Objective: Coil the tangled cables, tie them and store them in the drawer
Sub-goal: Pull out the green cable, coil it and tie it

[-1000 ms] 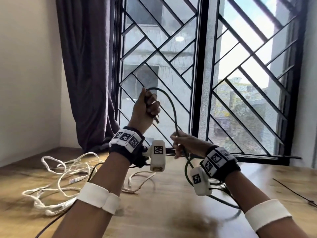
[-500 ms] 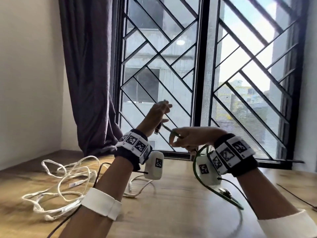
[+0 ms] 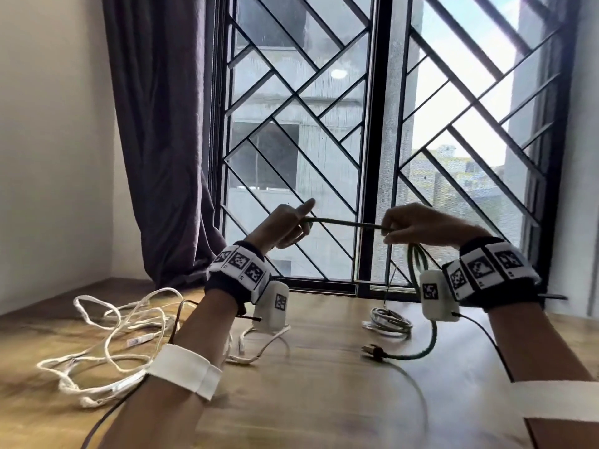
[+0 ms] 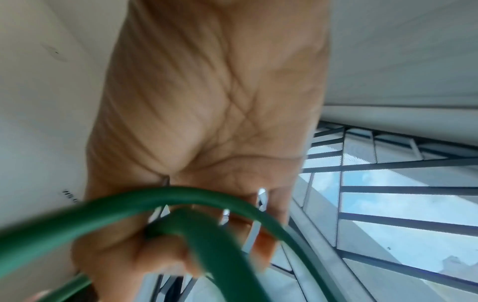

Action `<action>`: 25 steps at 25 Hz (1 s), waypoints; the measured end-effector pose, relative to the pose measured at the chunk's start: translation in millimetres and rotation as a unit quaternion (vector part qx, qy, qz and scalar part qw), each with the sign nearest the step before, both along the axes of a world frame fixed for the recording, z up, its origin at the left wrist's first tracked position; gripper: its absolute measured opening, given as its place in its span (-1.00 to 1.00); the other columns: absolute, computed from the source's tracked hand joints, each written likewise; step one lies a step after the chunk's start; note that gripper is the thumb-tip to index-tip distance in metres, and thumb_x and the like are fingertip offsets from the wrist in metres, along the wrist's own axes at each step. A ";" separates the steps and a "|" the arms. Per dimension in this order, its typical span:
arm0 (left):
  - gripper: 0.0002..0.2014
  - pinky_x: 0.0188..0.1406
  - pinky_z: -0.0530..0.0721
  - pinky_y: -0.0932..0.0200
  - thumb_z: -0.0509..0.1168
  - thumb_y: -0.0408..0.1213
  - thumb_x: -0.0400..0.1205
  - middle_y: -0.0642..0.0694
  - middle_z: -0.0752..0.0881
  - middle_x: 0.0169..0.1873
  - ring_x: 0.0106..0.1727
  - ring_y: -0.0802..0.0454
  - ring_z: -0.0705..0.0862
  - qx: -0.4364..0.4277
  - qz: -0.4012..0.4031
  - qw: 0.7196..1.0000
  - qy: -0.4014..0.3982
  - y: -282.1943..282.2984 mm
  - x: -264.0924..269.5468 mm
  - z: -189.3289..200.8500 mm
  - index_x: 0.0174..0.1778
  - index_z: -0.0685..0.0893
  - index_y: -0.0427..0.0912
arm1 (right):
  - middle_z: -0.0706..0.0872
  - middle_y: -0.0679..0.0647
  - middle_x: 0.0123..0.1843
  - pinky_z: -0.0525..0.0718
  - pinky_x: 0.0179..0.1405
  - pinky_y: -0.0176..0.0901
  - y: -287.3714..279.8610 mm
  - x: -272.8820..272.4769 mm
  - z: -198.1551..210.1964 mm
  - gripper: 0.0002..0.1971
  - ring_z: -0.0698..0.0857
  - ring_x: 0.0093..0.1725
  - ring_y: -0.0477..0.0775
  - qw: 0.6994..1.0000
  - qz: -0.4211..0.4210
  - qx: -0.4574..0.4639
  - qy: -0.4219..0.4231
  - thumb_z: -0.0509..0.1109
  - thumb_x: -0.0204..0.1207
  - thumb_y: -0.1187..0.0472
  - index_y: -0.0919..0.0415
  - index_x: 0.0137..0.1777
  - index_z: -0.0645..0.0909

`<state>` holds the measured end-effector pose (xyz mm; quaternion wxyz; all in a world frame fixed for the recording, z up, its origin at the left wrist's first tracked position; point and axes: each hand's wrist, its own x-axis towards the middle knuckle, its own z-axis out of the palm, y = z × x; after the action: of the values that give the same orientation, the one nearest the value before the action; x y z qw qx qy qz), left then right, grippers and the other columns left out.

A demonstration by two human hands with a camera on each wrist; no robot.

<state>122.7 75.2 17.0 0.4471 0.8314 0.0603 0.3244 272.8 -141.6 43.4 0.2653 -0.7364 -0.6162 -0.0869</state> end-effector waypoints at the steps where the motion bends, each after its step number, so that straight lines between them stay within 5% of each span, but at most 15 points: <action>1: -0.43 -0.73 0.06 0.38 0.08 0.19 0.66 0.08 0.29 -0.75 -0.74 0.18 0.16 -0.044 -0.023 0.999 0.022 5.1 -4.8 -1.6 -0.56 0.45 -0.12 | 0.57 -0.20 -0.58 0.38 -0.49 -0.42 -4.5 5.5 1.1 -0.77 0.46 -0.55 -0.28 0.999 -0.003 0.039 0.011 0.44 0.43 0.46 0.09 -0.27 0.61; 4: -0.48 -0.71 0.03 0.37 0.10 0.31 0.51 0.12 0.19 -0.70 -0.67 0.20 0.07 -0.103 -0.178 0.972 0.112 10.5 -13.8 -7.9 -0.58 0.30 -0.02 | 0.72 -0.13 -0.46 0.57 -0.29 -0.53 -5.3 10.1 3.9 -0.79 0.66 -0.39 -0.32 0.989 0.028 0.143 0.040 0.36 0.49 0.50 0.16 -0.18 0.63; 7: -0.49 -0.76 0.09 0.36 0.19 0.29 0.44 0.13 0.13 -0.70 -0.67 0.18 0.03 -0.180 -0.352 0.913 0.104 4.5 -14.3 -6.0 -0.58 0.23 -0.01 | 0.73 -0.14 -0.41 0.56 -0.25 -0.34 10.3 6.2 1.9 -0.88 0.69 -0.37 -0.22 0.985 -0.001 0.174 -0.009 0.32 0.58 0.31 0.17 -0.02 0.70; 11: -0.64 -0.72 0.38 0.38 0.44 0.04 0.46 0.08 0.34 -0.66 -0.68 0.20 0.18 -0.265 -0.459 0.848 -0.029 -2.1 -11.1 -0.1 -0.45 0.47 -0.07 | 0.60 -0.08 -0.63 0.43 -0.46 -0.31 42.0 -1.4 -23.9 -0.80 0.54 -0.59 -0.21 0.999 -0.016 0.007 0.047 0.16 0.68 0.29 0.07 -0.05 0.60; 14: -0.79 -0.52 0.60 0.26 0.38 -0.09 0.49 -0.05 0.72 -0.33 -0.50 0.14 0.59 -0.309 -0.437 0.836 -0.121 -14.5 0.1 -3.5 -0.36 0.63 -0.13 | 0.58 0.01 -0.44 0.49 -0.41 -0.28 60.2 -20.2 -37.6 -0.85 0.54 -0.46 -0.07 0.980 -0.023 -0.170 0.098 0.22 0.65 0.32 0.25 0.18 0.48; 16: -0.75 -0.32 0.76 0.06 0.22 -0.14 0.56 -0.25 0.77 0.00 -0.11 -0.06 0.78 -0.336 -0.400 0.837 -0.162 -22.6 7.2 -4.5 -0.37 0.63 -0.19 | 0.59 0.08 -0.31 0.56 -0.32 -0.23 63.8 -34.4 -38.4 -0.62 0.56 -0.38 -0.03 0.965 -0.031 -0.234 0.113 0.32 0.58 0.33 0.31 0.34 0.33; 19: -0.78 -0.13 0.75 -0.34 0.09 -0.19 0.70 -0.37 0.55 0.32 0.36 -0.25 0.56 -0.308 -0.328 0.876 -0.173 -37.2 14.9 -1.8 -0.02 0.50 -0.29 | 0.68 0.16 -0.22 0.58 -0.21 -0.22 60.0 -52.4 -36.2 -0.45 0.62 -0.30 0.02 0.958 -0.027 -0.259 0.119 0.38 0.55 0.22 0.35 0.45 0.25; 21: -0.75 -0.12 0.74 -0.29 0.03 -0.21 0.76 -0.31 0.42 0.46 0.49 -0.23 0.42 -0.230 -0.236 0.931 -0.158 -46.0 18.6 -0.7 0.22 0.38 -0.31 | 0.72 0.15 -0.25 0.61 -0.16 -0.33 55.2 -64.9 -32.1 -0.42 0.69 -0.21 0.06 0.957 -0.026 -0.272 0.100 0.31 0.59 0.02 0.38 0.45 0.28; 25: -0.82 -0.14 0.75 -0.04 0.03 -0.20 0.77 -0.21 0.42 0.44 0.46 -0.10 0.46 -0.090 -0.112 0.978 -0.150 -47.6 24.0 -6.3 0.21 0.31 -0.19 | 0.77 0.04 -0.29 0.61 -0.09 -0.30 52.1 -71.5 -26.9 -0.22 0.73 -0.21 -0.05 0.958 -0.029 -0.284 0.038 0.32 0.43 -0.27 0.30 0.46 0.34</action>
<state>146.7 27.7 10.7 0.5579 0.7310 -0.0715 0.3864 201.3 -89.5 16.5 0.0663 -0.8017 -0.5834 0.1119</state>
